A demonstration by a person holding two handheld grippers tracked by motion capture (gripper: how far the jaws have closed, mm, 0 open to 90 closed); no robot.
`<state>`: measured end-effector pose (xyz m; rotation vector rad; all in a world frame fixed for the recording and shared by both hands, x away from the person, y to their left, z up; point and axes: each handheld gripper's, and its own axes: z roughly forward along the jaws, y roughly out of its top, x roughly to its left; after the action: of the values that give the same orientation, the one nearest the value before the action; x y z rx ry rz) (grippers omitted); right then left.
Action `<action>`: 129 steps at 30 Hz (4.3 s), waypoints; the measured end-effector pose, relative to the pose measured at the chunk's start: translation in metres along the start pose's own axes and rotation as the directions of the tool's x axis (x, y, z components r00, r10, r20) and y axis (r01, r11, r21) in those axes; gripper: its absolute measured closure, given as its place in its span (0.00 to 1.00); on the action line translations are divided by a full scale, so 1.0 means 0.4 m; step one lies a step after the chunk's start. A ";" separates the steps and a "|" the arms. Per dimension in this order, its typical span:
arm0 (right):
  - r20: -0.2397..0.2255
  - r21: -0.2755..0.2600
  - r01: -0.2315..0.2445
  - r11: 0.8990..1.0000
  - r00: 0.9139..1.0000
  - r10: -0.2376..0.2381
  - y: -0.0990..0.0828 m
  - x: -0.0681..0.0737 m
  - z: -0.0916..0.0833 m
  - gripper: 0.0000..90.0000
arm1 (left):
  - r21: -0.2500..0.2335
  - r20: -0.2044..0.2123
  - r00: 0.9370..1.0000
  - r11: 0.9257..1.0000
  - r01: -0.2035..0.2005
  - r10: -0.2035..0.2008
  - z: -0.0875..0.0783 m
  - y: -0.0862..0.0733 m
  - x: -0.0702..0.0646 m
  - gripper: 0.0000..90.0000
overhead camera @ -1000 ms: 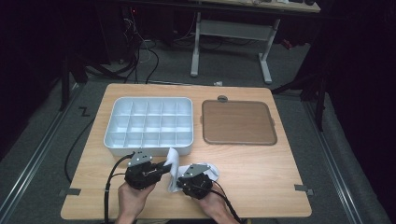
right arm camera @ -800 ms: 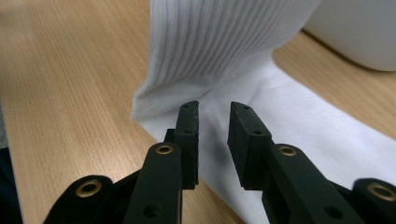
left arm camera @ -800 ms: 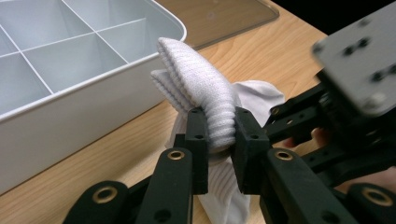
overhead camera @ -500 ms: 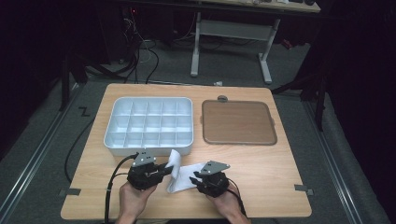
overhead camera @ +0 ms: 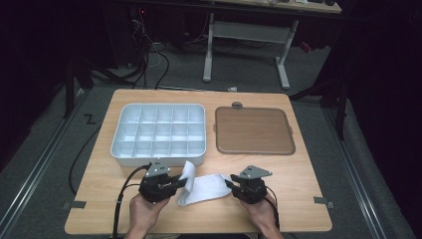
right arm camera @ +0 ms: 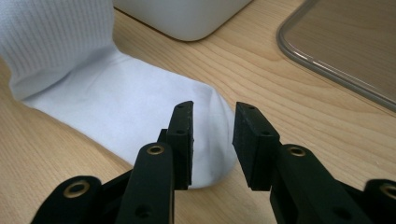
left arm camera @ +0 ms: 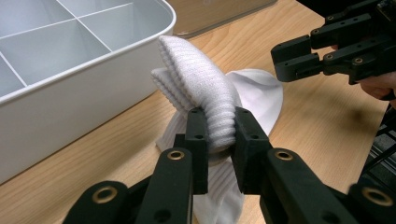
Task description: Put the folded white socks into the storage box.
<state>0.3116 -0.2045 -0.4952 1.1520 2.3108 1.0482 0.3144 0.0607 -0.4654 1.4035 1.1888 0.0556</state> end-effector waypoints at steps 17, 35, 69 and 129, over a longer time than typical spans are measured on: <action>-0.017 0.074 -0.030 0.997 0.999 0.032 -0.034 -0.016 0.046 0.87 | 0.005 0.002 1.000 1.000 -0.009 0.009 0.012 -0.011 -0.001 0.87; -0.073 0.064 -0.022 0.998 0.997 0.026 -0.037 0.044 0.064 0.92 | 0.034 -0.023 0.999 0.999 -0.037 0.038 0.026 -0.029 0.003 0.87; -0.089 0.057 -0.040 0.998 0.995 0.045 -0.033 0.055 0.077 0.92 | 0.139 0.001 0.997 0.987 -0.078 0.078 0.100 -0.105 -0.022 0.85; -0.137 -0.038 0.057 0.998 0.989 -0.062 0.045 0.108 0.015 0.86 | 0.036 -0.072 0.997 0.999 0.001 0.002 0.011 -0.106 0.046 0.62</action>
<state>0.2986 -0.1604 -0.4854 1.0205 2.4070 1.1744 0.3005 0.0585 -0.5098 1.4436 1.2547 0.0860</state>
